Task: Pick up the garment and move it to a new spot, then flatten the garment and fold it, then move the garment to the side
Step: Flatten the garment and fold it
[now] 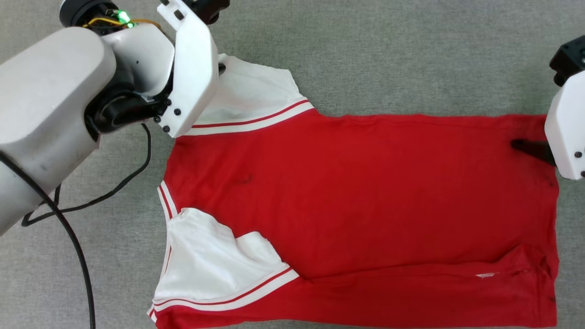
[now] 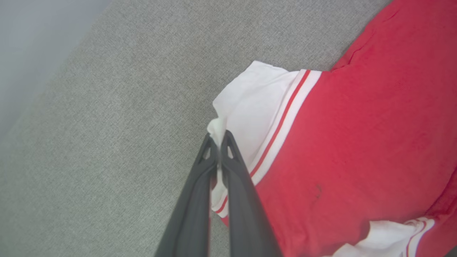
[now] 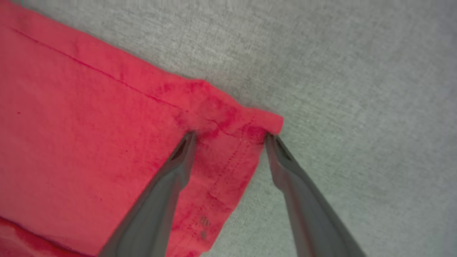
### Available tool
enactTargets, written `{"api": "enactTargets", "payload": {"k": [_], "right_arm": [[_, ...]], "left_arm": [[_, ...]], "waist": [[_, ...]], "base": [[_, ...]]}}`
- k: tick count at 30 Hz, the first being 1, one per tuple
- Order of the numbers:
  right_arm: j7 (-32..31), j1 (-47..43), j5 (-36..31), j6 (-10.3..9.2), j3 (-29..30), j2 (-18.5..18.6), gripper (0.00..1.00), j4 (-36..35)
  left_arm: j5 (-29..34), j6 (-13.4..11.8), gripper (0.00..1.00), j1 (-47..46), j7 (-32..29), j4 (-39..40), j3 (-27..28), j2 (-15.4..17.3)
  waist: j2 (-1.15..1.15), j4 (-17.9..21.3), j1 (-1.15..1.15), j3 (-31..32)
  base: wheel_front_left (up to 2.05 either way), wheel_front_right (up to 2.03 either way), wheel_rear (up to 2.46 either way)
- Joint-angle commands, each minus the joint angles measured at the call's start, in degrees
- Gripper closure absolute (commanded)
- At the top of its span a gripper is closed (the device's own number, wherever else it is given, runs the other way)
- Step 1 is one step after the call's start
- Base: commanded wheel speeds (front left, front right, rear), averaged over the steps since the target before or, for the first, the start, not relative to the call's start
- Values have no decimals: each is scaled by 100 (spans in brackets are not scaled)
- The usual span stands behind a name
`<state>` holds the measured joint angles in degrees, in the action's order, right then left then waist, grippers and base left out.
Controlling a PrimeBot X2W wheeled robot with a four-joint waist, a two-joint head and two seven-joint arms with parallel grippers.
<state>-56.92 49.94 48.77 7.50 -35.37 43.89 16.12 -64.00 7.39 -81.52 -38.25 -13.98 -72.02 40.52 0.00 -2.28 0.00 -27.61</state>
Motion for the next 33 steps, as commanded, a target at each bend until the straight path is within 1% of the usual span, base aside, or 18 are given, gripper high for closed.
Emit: {"api": "enactTargets", "payload": {"k": [1, 3, 7, 8, 9, 10, 16, 19, 26, 33], "right_arm": [[50, 64, -13, -2, -64, -94, 0, 111], [63, -48, -5, -1, -258, -199, 0, 272], [152, -156, 49, -1, -519, -287, 0, 496], [214, -140, 21, -1, -557, -275, 26, 529], [300, -108, 6, -1, -559, -271, 75, 563], [359, -74, 30, -2, -565, -279, 100, 581], [951, 113, 147, -2, -582, -191, 100, 467], [1254, 11, 219, -2, -708, -144, 100, 327], [1998, -483, 446, -2, -922, 193, 100, 48], [2571, -1156, 630, -2, -1031, 569, 100, -278]], "left_arm": [[32, 1, 100, -75, 35, 38, -35, -29], [46, 1, 100, -98, 68, 74, -53, -26], [76, 2, 100, -62, 128, 137, -86, -5], [73, 2, 100, -39, 148, 151, -91, 6], [80, 2, 100, -13, 168, 158, -96, 27], [88, 2, 100, 13, 177, 163, -102, 43], [92, 2, 100, 148, 400, 273, -116, 178], [144, 2, 100, 364, 568, 514, -129, 371], [182, -1, 100, 1064, 814, 1072, -128, 918], [96, -272, 100, 1994, 1036, 1669, -131, 1358]], "waist": [[0, -51, 0, -53], [0, -71, 0, -75], [0, -78, 0, -74], [0, -70, 0, -58], [0, -58, 0, -33], [0, -44, 0, 1], [0, 30, 0, 376], [0, 101, 0, 634], [0, 99, 0, 1204], [0, 70, 0, 1648]], "base": [[0, 0, 0], [0, 0, 0], [0, 0, 0], [0, 0, 0], [0, 0, 0], [0, 0, 0], [0, 0, 0], [0, 0, 0], [0, 0, 0], [0, 0, 0]]}}
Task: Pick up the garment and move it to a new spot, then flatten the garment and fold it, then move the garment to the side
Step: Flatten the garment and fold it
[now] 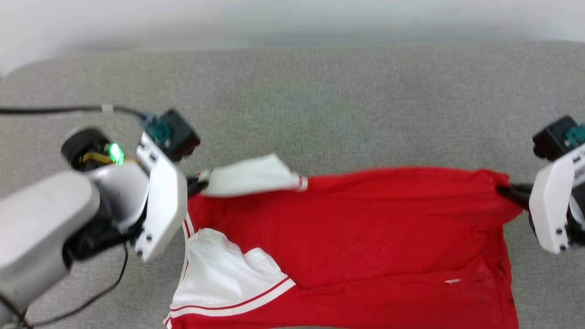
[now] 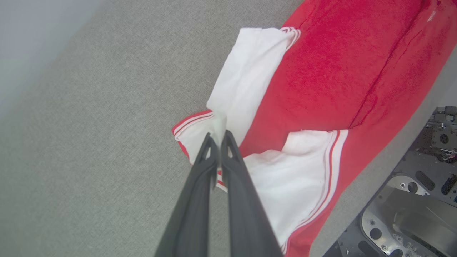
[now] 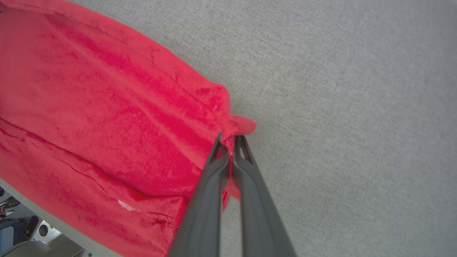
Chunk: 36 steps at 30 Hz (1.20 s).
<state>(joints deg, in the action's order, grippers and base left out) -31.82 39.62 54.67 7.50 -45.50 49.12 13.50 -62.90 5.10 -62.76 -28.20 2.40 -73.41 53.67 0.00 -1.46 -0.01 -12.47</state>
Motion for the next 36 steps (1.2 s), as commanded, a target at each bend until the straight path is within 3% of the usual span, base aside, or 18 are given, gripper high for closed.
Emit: {"api": "enactTargets", "payload": {"k": [1, 12, 20, 24, 25, 31, 36], "right_arm": [[142, -233, 48, -2, -16, 93, 100, -65], [862, -1554, 263, -2, 286, 291, 100, -322], [997, -2287, 263, -2, 552, 112, 100, -250], [1021, -2578, -94, -3, 616, -119, 97, -35], [1073, -2573, -150, -3, 698, -229, 0, -40], [1306, -2609, -302, -2, 983, -211, 0, -399], [1512, -2768, -378, -2, 1521, -130, 0, -882]], "left_arm": [[18, -77, 100, 270, 60, 121, 8, 99], [21, -497, 100, 1959, 273, 575, 8, 429], [20, -678, 100, 2693, 399, 450, 9, 309], [-19, -698, 100, 2924, 572, 64, 44, 57], [67, -800, 0, 2919, 779, 31, 127, 41], [359, -1143, 0, 3028, 1554, 253, 321, 21], [724, -1801, 0, 3231, 2649, 417, 669, -31]], "waist": [[0, -17, 1, 185], [0, -31, 1, 376], [0, -48, 1, 251], [0, -37, 1, 207], [0, -13, 1, 255], [0, 41, 1, 448], [0, 71, 1, 585]], "base": [[0, 0, 0], [0, 0, 0], [0, 0, 0], [0, 0, 0], [0, 0, 0], [0, 0, 0], [0, 0, 0]]}}
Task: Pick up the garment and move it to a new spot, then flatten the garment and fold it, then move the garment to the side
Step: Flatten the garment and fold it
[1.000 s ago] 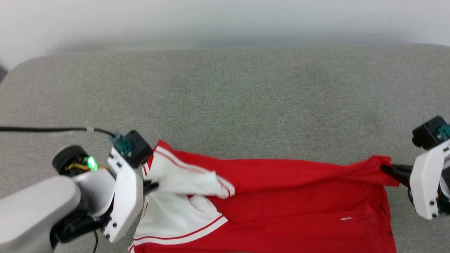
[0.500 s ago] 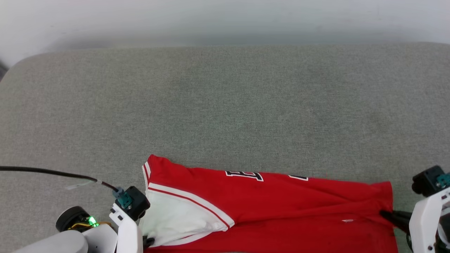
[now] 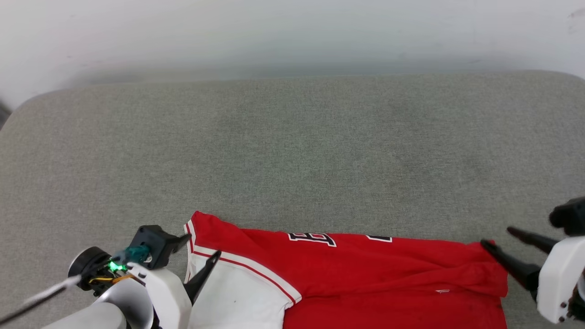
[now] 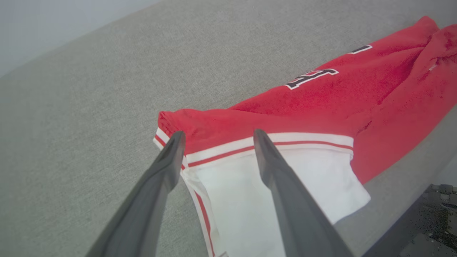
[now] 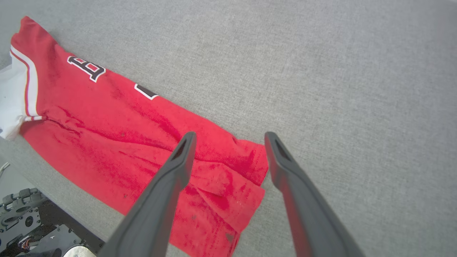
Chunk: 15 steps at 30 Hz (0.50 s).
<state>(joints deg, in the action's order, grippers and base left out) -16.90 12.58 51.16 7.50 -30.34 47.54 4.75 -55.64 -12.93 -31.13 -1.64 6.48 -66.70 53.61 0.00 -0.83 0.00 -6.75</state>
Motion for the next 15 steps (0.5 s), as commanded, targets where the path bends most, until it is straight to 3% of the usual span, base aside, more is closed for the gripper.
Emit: {"api": "enactTargets", "payload": {"k": [1, 7, 12, 15], "right_arm": [[59, -110, -47, -2, 122, 17, 0, -77], [282, -407, -71, -2, 941, -284, 0, -18], [353, -659, 207, -2, 1666, -685, 0, 406], [283, -765, 280, -2, 1914, -867, 0, 636]], "left_arm": [[78, -161, 0, 116, 220, 26, 61, -43], [607, -1185, 0, 412, 1401, -87, 430, -222], [892, -1879, 0, 785, 1677, -87, 1023, -580], [1362, -2207, 0, 1106, 1689, 80, 1651, -901]], "waist": [[0, 13, 0, 25], [0, -27, 0, 14], [0, -94, 0, -52], [0, -138, 0, -98]], "base": [[0, 0, 0], [0, 0, 0], [0, 0, 0], [0, 0, 0]]}}
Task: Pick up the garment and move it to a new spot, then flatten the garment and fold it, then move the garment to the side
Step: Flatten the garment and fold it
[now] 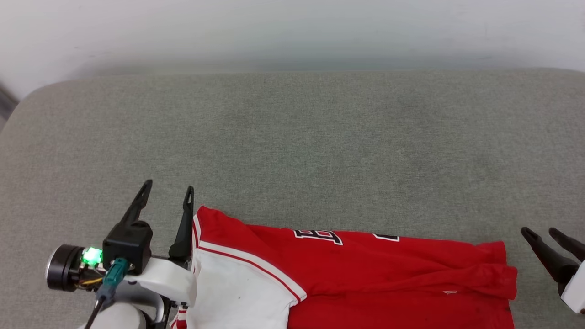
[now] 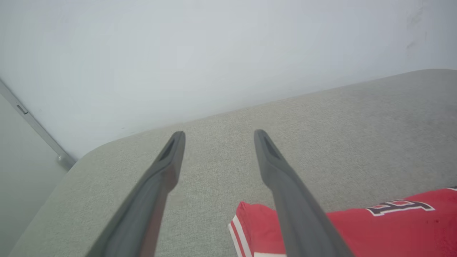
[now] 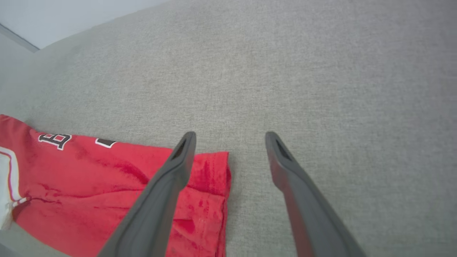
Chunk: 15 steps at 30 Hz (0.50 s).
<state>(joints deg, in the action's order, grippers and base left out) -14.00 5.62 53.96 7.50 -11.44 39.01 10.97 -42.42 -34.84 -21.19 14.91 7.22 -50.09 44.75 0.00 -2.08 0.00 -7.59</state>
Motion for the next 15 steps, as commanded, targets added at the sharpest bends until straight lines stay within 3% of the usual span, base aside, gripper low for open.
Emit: {"api": "enactTargets", "payload": {"k": [1, 7, 15], "right_arm": [[-40, -95, 45, -2, 81, -93, 0, 83], [-407, -216, 295, -1, 143, -493, 0, 488], [-935, -359, 640, -1, -371, -883, 0, 799]], "left_arm": [[190, -91, 0, 260, 29, 41, 194, -113], [1011, -230, 0, 1071, 27, 103, 1284, -726], [2035, 157, 0, 1816, 28, 79, 2293, -1597]], "waist": [[0, -22, 0, -25], [0, -66, 0, -89], [0, -153, 0, -138]], "base": [[0, 0, 0], [0, 0, 0], [0, 0, 0]]}}
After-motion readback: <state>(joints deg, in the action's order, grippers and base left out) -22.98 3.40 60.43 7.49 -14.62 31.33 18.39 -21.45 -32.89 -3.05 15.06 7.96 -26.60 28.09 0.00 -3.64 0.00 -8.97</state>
